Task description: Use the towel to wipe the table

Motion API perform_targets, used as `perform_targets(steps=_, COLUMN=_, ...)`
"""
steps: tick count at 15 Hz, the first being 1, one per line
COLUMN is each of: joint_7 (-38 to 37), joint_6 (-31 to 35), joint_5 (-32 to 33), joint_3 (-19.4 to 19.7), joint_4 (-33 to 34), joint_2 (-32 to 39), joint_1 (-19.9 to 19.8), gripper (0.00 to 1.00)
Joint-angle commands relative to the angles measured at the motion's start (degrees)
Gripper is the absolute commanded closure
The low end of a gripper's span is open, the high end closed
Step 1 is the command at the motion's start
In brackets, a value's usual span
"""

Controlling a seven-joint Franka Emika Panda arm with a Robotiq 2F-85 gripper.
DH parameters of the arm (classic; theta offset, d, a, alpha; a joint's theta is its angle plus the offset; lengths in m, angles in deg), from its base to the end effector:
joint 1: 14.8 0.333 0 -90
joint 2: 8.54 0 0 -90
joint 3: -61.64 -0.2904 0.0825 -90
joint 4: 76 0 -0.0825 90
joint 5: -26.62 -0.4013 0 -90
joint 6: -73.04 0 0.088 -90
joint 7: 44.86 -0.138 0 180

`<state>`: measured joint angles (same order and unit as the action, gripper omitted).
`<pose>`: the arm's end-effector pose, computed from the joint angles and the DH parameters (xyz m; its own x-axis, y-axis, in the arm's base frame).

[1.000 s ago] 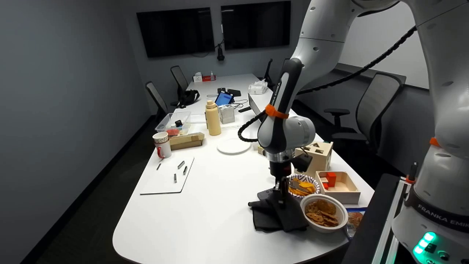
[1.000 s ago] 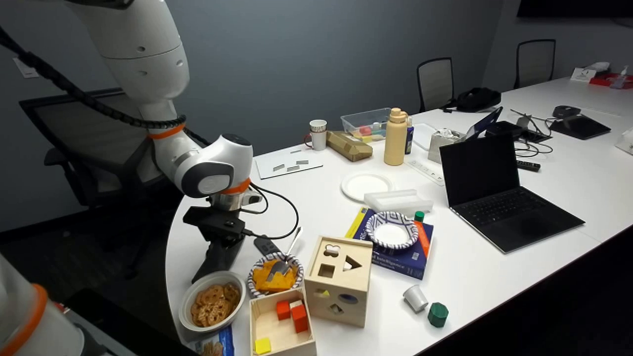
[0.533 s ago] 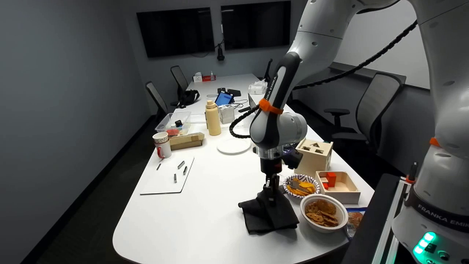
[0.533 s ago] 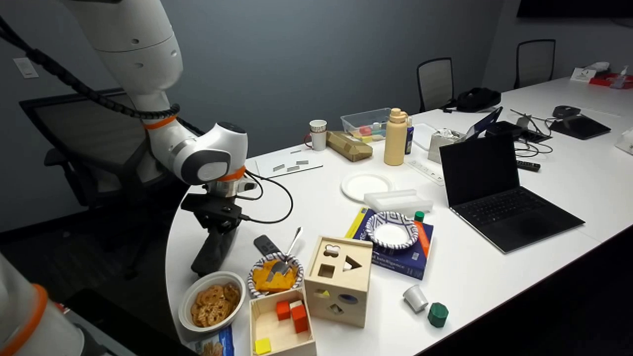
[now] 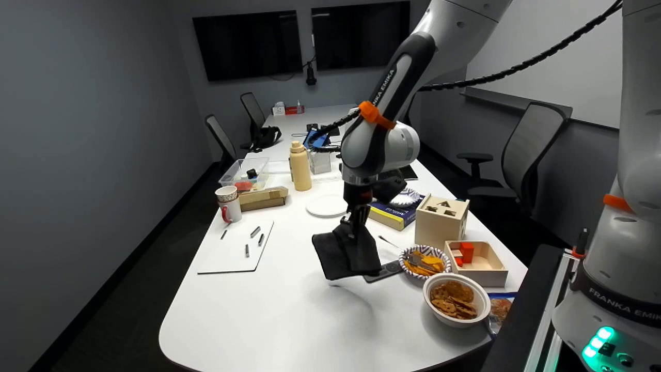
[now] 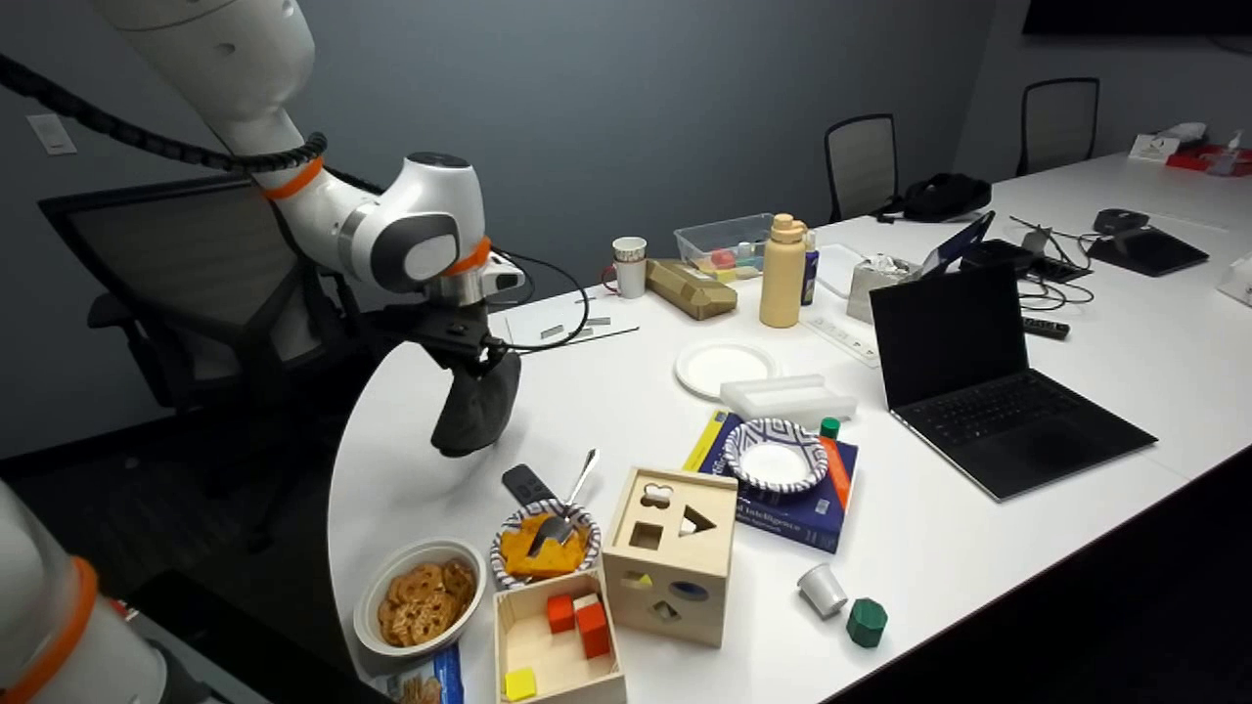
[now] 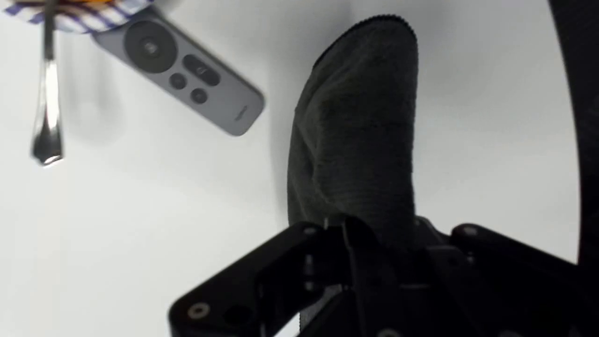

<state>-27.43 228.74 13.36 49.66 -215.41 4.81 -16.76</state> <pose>0.4919 0.0878 0.1463 0.9638 0.2545 0.0790 0.2633 -0.9552 -0.1351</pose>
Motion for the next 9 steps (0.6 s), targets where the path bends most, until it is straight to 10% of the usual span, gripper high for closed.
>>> perform_targets(steps=1, joint_7=-9.12, joint_6=-1.23, joint_5=10.3, joint_3=7.73, joint_4=5.23, joint_2=0.86, joint_1=2.09, gripper=0.98)
perform_targets(steps=9, joint_7=-12.16, joint_6=-7.19, joint_5=13.97, joint_3=13.01, joint_4=23.88, joint_2=15.21, joint_1=0.32, gripper=0.98)
